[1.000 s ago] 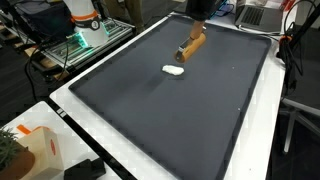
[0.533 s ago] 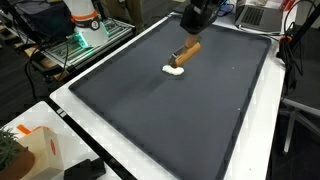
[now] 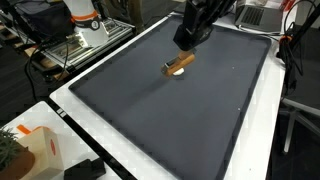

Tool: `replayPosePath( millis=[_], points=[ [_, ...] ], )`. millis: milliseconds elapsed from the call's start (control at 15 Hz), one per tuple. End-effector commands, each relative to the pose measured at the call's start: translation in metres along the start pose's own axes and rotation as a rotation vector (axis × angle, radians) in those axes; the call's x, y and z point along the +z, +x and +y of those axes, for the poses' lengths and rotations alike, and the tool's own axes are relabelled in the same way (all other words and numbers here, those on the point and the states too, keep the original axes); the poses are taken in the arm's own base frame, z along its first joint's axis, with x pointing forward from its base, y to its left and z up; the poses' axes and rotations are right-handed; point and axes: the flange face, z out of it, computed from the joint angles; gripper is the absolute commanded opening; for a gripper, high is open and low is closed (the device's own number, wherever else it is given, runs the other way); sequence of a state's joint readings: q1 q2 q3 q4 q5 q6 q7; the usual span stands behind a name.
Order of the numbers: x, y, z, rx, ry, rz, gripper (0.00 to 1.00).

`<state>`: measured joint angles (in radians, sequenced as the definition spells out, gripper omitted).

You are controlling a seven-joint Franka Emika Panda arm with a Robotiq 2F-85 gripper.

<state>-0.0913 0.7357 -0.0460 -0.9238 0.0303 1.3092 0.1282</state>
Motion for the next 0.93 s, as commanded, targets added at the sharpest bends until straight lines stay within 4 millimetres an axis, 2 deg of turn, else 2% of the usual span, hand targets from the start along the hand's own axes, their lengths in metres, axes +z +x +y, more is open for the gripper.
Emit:
replayPosePath(
  millis=[0, 67, 533, 867],
  points=[
    [-0.001, -0.001, -0.001, -0.002, 0.0, 0.001, 0.47],
    [-0.001, 0.0, -0.003, 0.018, 0.027, -0.005, 0.22],
    [-0.006, 0.012, -0.006, 0.193, 0.174, 0.032, 0.22],
    [-0.004, 0.03, -0.014, 0.187, 0.135, 0.155, 0.22]
  ],
)
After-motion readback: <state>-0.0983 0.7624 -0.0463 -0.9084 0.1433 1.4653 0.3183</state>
